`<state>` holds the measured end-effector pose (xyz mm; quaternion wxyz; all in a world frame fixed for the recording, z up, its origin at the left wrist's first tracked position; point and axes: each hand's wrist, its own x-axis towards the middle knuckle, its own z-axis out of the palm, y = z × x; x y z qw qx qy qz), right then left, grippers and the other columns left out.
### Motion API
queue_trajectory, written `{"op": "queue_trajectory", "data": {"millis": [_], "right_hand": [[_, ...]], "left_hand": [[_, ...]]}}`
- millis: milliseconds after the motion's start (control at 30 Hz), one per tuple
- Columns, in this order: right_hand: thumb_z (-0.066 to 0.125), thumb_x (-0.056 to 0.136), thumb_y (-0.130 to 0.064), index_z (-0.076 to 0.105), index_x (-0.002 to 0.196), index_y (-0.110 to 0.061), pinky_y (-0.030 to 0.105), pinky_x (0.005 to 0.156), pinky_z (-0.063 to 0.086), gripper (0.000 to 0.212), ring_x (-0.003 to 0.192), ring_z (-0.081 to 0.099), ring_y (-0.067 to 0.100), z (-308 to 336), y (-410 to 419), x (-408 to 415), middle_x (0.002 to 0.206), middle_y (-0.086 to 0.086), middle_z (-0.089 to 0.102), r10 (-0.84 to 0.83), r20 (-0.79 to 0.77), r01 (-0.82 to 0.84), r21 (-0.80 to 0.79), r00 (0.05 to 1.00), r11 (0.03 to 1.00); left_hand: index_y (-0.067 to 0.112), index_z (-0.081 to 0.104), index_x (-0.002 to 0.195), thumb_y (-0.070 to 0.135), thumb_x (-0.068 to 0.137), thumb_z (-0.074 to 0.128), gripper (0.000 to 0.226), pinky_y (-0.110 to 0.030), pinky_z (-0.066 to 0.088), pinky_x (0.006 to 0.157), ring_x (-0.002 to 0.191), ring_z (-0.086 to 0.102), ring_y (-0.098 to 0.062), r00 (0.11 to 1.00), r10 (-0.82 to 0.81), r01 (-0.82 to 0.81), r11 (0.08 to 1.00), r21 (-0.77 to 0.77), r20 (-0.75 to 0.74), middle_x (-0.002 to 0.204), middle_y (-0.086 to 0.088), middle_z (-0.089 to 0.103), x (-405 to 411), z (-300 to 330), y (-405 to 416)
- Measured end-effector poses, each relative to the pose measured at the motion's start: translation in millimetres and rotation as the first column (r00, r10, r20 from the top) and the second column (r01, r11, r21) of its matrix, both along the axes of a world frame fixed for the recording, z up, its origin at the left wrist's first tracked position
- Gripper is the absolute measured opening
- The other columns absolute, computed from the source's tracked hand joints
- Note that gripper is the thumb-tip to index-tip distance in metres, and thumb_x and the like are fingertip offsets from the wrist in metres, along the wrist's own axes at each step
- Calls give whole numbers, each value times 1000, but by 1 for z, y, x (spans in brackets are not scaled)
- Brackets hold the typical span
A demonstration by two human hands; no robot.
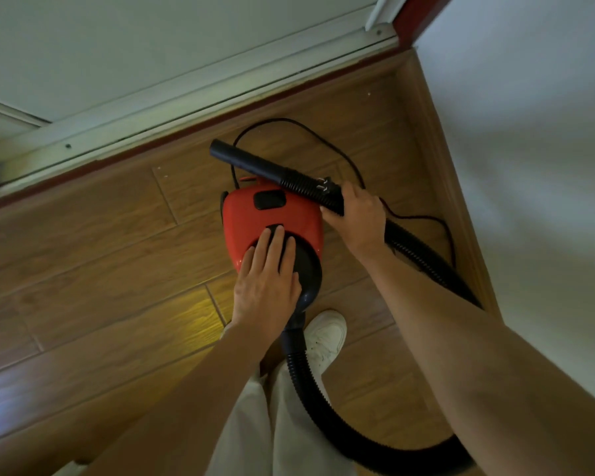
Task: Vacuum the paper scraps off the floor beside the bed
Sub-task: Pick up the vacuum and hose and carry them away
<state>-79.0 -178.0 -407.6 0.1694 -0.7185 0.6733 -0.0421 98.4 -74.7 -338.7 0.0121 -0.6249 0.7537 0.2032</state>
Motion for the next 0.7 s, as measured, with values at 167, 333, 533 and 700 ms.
{"op": "queue_trajectory", "data": {"millis": [167,333,533,700], "right_hand": [[69,81,-36,59,108,-8,38,80,45,39,92,63,28,-24,-34,6,100,10,66,21,-33,-20,27,999,999],[62,89,-25,43,132,-10,45,102,36,50,120,49,30,-46,-52,2,130,14,53,63,-174,-11,287,983,958],[62,90,-33,9,153,-11,48,116,20,86,146,13,28,-55,-28,-4,157,15,18,43,-219,58,432,975,900],[53,93,-46,8,154,-15,48,118,17,82,149,3,28,-20,6,-9,160,14,9,86,-246,40,467,966,883]], "left_hand": [[6,43,140,27,93,36,52,-48,37,108,139,34,-31,1000,14,-14,1000,-20,16,149,-16,38,-2,-12,7],[7,42,141,27,95,37,51,-50,36,109,140,33,-31,1000,15,-14,996,-88,7,150,-15,37,0,-22,11],[10,42,142,31,96,38,50,-51,34,110,140,33,-32,999,26,-23,993,-117,25,150,-13,38,4,-19,12],[8,44,140,33,95,33,52,-51,36,108,137,37,-34,998,11,-4,994,-106,60,147,-15,41,8,4,13]]}}
